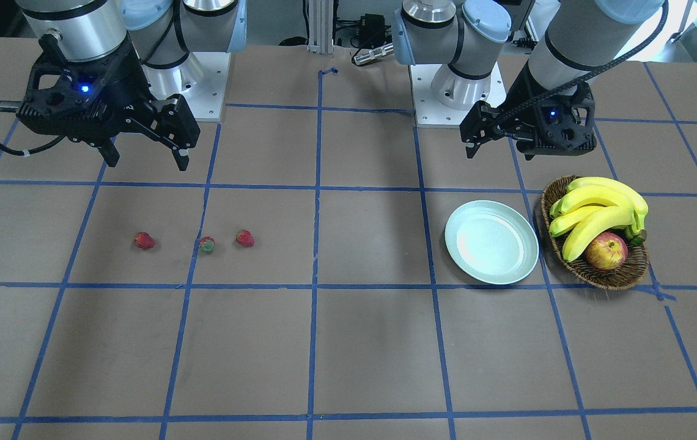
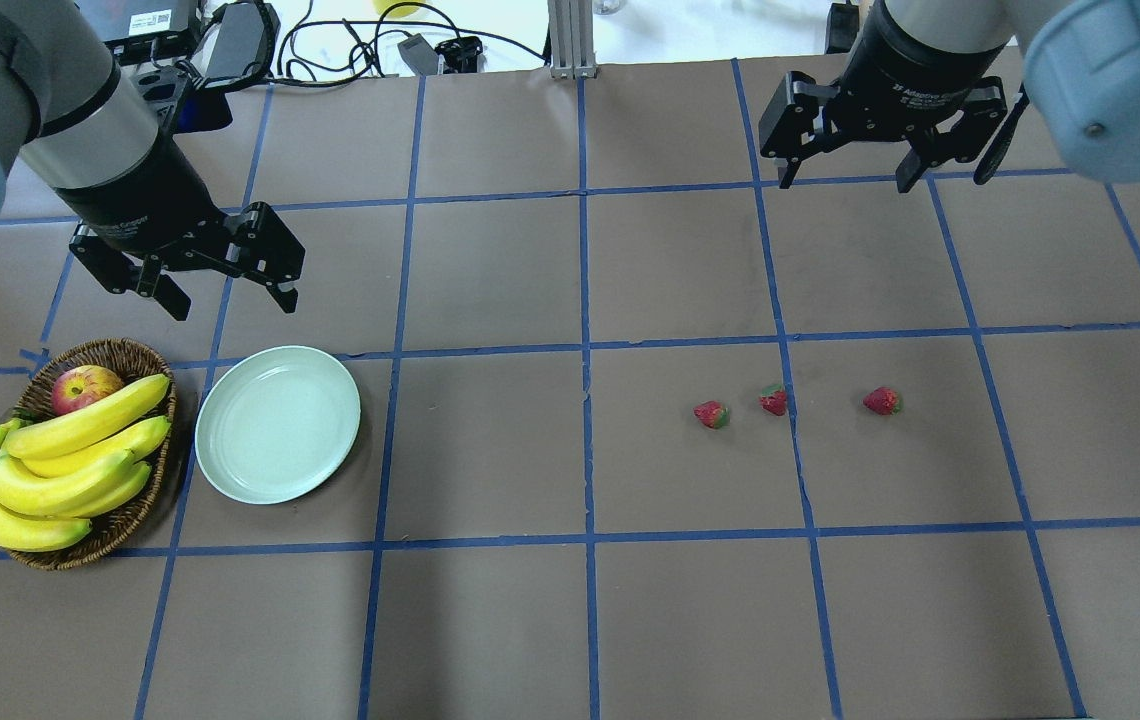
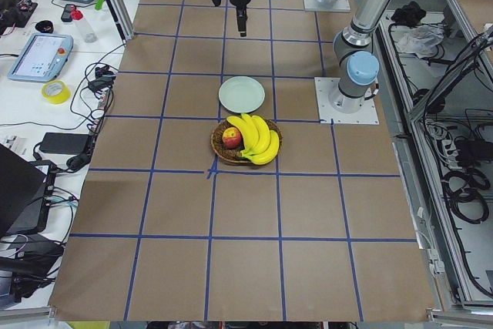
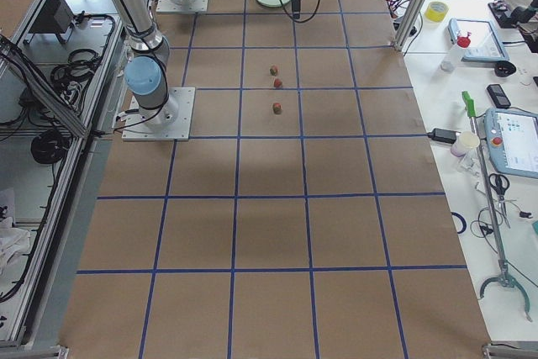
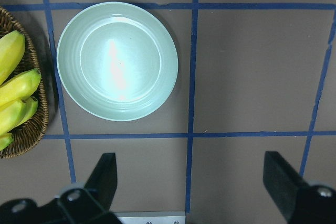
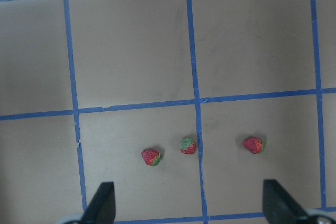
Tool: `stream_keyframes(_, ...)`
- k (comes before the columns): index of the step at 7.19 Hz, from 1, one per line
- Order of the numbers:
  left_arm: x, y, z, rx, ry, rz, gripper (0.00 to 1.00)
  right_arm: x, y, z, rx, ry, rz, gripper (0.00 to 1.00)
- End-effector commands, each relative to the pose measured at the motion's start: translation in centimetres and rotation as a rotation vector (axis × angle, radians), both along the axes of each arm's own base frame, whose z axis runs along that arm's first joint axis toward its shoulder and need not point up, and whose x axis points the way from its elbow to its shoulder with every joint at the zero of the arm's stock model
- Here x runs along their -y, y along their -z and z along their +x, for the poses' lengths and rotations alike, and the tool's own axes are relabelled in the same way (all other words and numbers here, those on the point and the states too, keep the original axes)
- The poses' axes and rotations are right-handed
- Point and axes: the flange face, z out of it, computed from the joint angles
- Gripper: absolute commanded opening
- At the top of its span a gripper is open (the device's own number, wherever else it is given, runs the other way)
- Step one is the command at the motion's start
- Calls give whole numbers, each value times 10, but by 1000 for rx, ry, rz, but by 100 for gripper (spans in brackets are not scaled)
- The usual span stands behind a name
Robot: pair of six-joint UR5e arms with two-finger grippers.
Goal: Collect all strawberries into plate
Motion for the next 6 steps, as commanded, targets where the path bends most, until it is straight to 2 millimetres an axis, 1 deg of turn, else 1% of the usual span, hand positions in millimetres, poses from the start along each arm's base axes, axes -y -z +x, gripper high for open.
stream_keyframes(1,0,1,-1,-2,3,-2,100,0,-1,0,-1,-3,-1,100)
stream_keyframes(6,0,0,0,-1,3,-5,100,-2,-1,-1,-14,-36,9,100)
